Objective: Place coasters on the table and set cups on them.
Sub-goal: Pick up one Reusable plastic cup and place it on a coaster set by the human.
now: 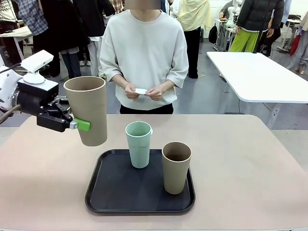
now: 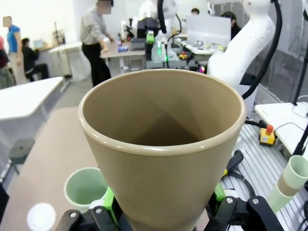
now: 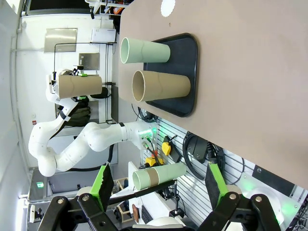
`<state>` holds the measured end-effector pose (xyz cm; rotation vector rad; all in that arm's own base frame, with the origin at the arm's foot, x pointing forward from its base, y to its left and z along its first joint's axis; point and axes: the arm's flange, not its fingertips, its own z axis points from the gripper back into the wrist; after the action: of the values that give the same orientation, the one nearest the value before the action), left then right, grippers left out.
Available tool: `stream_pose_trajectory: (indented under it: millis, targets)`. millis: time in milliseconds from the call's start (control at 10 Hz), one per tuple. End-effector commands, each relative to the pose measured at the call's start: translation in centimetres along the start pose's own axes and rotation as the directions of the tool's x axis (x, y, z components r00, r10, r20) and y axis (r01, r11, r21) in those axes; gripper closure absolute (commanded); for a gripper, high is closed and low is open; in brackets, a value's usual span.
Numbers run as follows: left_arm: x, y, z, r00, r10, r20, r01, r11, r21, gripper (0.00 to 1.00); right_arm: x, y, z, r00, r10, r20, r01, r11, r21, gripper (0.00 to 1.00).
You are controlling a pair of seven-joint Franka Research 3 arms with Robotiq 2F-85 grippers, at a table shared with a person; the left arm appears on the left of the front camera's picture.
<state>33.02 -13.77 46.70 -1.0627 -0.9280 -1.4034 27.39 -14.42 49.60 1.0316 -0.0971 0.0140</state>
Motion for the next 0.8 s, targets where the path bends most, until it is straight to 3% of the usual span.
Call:
stream_pose_trajectory:
  millis: [0, 100, 200, 400, 700]
  targets:
    - [-0.4, 0.2, -0.4, 0.999, -0.041, 0.004, 0.041, 0.999, -0.013, 0.68, 0.0, -0.1, 0.0, 1.000, 0.001, -0.001, -0.001, 1.000, 0.012, 0.00]
    - [-0.4, 0.2, -0.4, 0.999, -0.041, 0.004, 0.041, 0.999, -0.013, 0.68, 0.0, -0.1, 0.0, 1.000, 0.001, -0.001, -0.001, 1.000, 0.012, 0.00]
    - [-0.1, 0.0, -0.1, 1.000, -0.011, -0.001, 0.011, 1.000, -0.003, 0.15, 0.0, -0.1, 0.0, 1.000, 0.001, -0.001, -0.001, 1.000, 0.012, 0.00]
    - [3.0, 5.3, 2.1, 0.988, 0.079, 0.134, -0.080, 0.997, 0.001, 0.15, 0.0, -0.1, 0.0, 1.000, 0.001, -0.001, -0.001, 1.000, 0.012, 0.00]
    - [6.0, 9.2, 2.6, 0.992, 0.073, 0.103, -0.076, 0.997, 0.024, 0.15, 0.0, -0.1, 0.0, 1.000, 0.001, -0.001, -0.001, 1.000, 0.012, 0.00]
